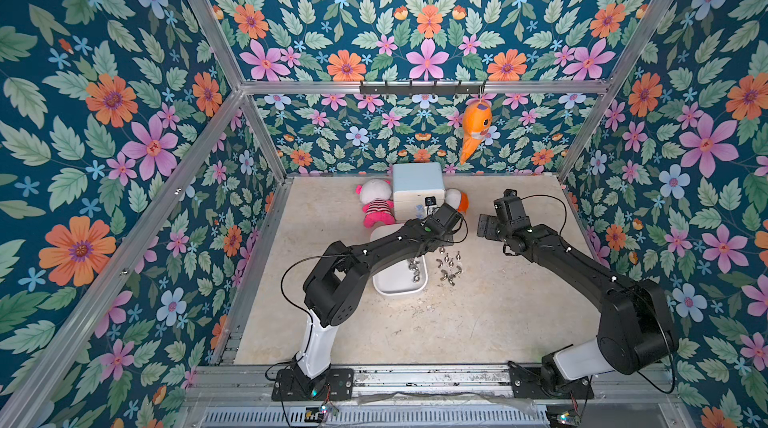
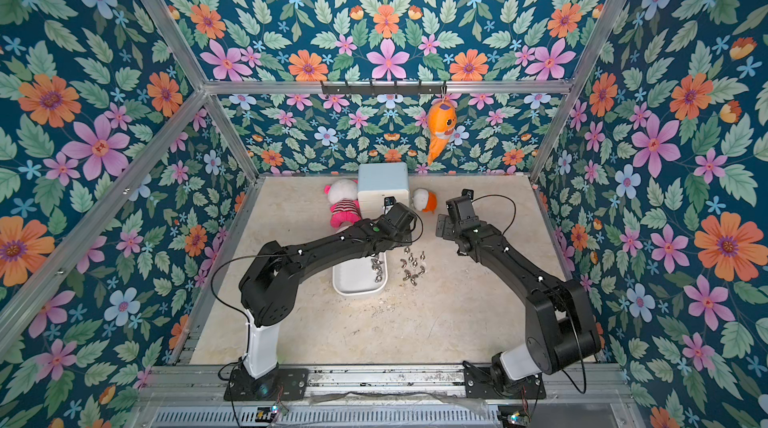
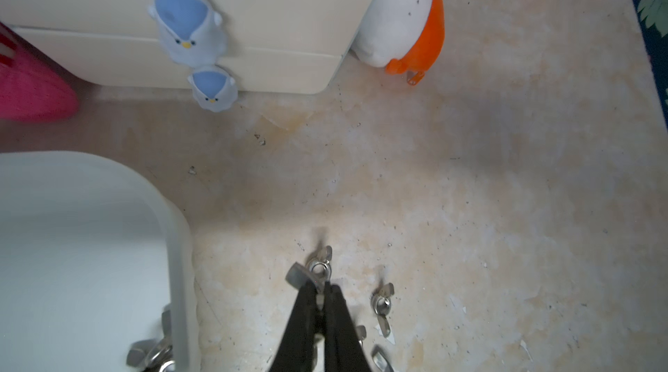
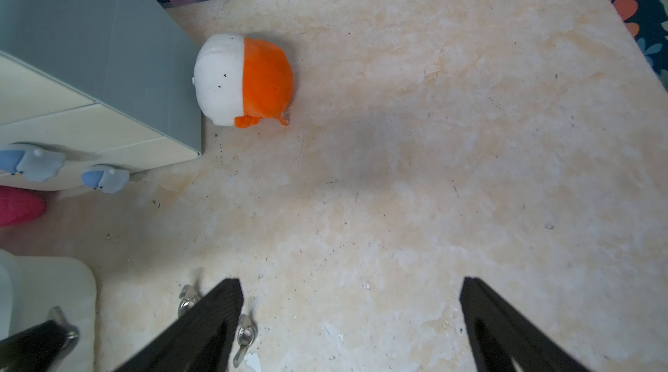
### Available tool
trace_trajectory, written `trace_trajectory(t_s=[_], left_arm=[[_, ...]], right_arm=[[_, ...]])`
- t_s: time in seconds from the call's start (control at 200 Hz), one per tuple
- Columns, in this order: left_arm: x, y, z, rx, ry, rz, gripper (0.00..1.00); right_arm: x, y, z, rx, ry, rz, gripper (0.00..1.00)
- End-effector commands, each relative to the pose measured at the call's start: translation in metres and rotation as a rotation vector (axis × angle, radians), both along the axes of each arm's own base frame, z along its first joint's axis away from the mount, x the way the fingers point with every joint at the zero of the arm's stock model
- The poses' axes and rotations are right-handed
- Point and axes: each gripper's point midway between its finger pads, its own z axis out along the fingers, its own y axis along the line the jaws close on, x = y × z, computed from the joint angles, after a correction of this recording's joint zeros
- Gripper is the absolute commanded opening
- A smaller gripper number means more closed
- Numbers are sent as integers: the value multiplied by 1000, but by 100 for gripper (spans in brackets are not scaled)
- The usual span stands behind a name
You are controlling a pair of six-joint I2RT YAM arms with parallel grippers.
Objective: Take out the wing nut from the storage box
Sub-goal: Place the wing nut at the center of the board.
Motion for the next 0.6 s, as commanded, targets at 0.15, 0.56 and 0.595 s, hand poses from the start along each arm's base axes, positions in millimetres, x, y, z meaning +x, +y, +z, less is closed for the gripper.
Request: trace_trajectory(t_s=[0.15, 0.56, 0.595], left_arm=[[-4, -7, -25, 30, 48, -34, 5], [-8, 5, -53, 124, 92, -16, 5], [-8, 6, -55, 130, 98, -16, 5]], right_arm=[[0, -2, 3, 0, -9, -16, 99], [0, -1, 2, 3, -7, -14, 99], [0, -1, 2, 4, -8, -13, 99]])
